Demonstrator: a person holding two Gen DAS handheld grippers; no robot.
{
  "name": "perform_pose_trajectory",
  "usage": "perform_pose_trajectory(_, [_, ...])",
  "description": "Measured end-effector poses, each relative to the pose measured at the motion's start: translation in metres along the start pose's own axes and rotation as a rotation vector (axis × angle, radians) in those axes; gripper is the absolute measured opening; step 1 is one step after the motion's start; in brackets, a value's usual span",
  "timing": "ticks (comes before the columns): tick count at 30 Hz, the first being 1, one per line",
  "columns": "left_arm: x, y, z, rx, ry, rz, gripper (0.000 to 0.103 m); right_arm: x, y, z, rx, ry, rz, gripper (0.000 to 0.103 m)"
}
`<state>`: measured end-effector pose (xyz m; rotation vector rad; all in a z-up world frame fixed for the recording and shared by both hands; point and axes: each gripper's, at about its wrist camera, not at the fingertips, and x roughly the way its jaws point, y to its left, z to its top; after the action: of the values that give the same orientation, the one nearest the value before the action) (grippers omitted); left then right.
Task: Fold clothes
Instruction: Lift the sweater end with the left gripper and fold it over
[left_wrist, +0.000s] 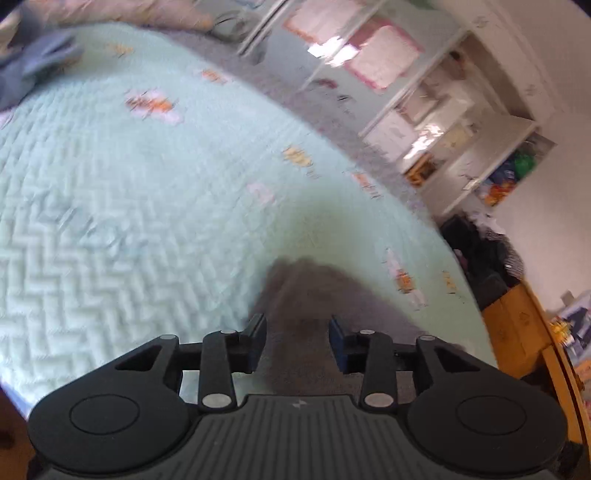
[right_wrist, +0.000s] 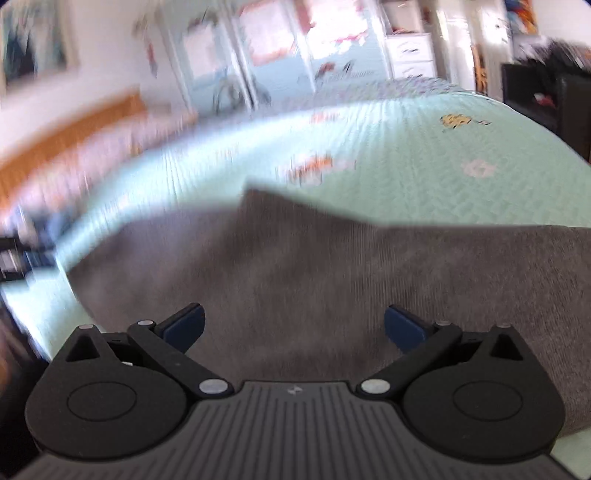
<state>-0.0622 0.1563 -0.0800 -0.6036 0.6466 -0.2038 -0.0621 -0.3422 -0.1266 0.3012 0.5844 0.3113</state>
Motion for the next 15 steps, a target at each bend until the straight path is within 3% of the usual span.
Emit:
perform_pose_trajectory(4, [0.020, -0.054, 0.006, 0.117, 0.001, -0.143, 0.071, 0.008, -0.019, 0.032, 0.285, -0.069, 0.272, 0.103])
perform_pose_trajectory(6, [0.042, -0.072, 0.001, 0.159, 0.025, -0.167, 0.073, 0.027, -0.027, 0.041, 0.450, -0.058, 0.433, 0.103])
perform_pose_trajectory(8, [0.072, -0.079, -0.006, 0.174, 0.067, -0.143, 0.073, 0.054, -0.033, 0.043, 0.579, 0.009, 0.542, 0.103])
perform_pose_trajectory(11, [0.109, -0.056, -0.016, 0.110, 0.135, -0.058, 0.069, 0.090, -0.034, 0.040, 0.606, 0.151, 0.512, 0.103])
perform_pose_trajectory(12, [0.115, -0.045, -0.018, 0.077, 0.141, -0.037, 0.064, 0.095, -0.037, 0.037, 0.610, 0.157, 0.481, 0.103])
perform_pose_trajectory(14, [0.126, -0.023, -0.020, 0.012, 0.152, 0.005, 0.038, 0.101, -0.052, 0.028, 0.665, 0.127, 0.451, 0.102])
perform_pose_trajectory(15, [0.130, -0.013, -0.021, -0.017, 0.158, 0.023, 0.034, 0.102, -0.057, 0.024, 0.689, 0.113, 0.447, 0.101])
